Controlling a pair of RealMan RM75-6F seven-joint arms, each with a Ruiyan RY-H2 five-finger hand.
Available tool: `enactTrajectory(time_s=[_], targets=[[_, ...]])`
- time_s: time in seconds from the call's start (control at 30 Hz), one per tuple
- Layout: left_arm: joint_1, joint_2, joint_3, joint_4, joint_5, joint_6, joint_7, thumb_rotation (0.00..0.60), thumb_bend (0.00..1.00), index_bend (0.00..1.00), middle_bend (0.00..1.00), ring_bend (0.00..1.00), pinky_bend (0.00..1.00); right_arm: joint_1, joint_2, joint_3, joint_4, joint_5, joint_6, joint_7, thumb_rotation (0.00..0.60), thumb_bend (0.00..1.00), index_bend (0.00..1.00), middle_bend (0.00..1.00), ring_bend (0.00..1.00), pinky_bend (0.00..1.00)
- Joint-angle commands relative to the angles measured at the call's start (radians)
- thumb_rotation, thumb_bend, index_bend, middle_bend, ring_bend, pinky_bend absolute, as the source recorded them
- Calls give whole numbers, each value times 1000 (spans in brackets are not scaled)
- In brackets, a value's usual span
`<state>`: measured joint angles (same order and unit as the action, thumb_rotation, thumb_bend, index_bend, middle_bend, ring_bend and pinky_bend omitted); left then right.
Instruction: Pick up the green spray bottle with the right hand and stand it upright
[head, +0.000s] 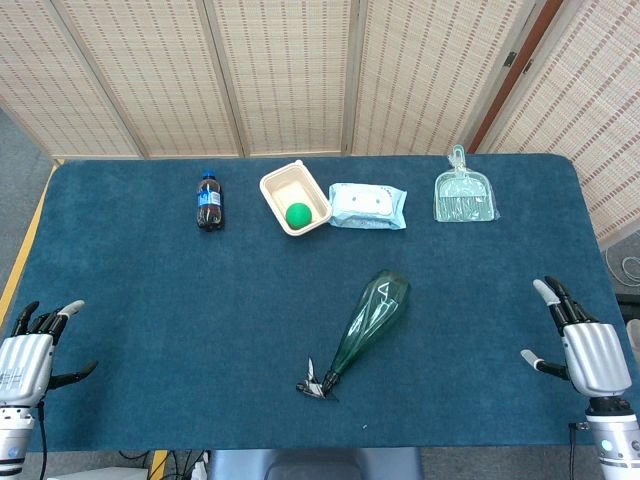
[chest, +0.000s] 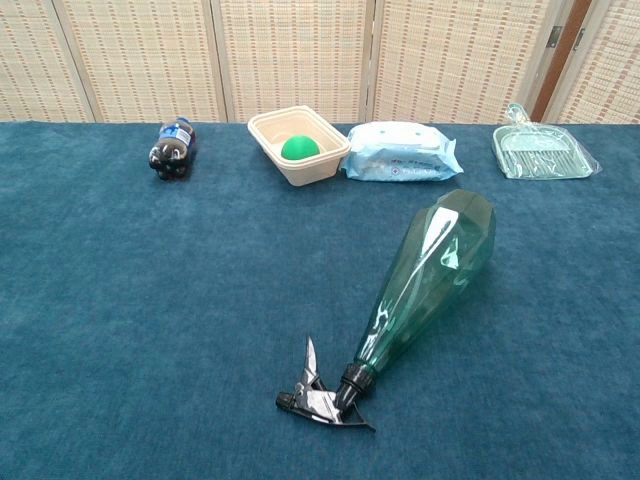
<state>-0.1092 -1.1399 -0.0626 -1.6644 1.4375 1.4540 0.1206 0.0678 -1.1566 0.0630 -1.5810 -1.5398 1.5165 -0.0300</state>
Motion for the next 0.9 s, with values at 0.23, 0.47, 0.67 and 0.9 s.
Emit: enactTrajectory(time_s=[0.23, 0.47, 0.67, 0.9], targets=[[-8, -11, 6, 18, -9, -23, 10, 600, 0, 177, 268, 276, 116, 5, 0, -2, 6, 11, -20, -2, 600, 4, 92, 115, 240, 575], [2, -3, 16, 15, 2, -10, 13, 600, 0, 177, 268, 276, 140, 66, 44, 9, -35, -36, -74, -21, 600, 2, 93, 116, 103, 431], [23, 1, 32, 22, 5, 8, 9, 600, 0, 177, 268, 276, 147, 167, 86, 12, -74, -89, -199, -57, 600, 0, 107, 84, 55, 330], [39, 6, 33, 28, -9, 18, 3, 600, 0, 179, 268, 276, 180, 288, 104, 14, -81, -137, -351, -135, 600, 0, 107, 50, 12, 277]])
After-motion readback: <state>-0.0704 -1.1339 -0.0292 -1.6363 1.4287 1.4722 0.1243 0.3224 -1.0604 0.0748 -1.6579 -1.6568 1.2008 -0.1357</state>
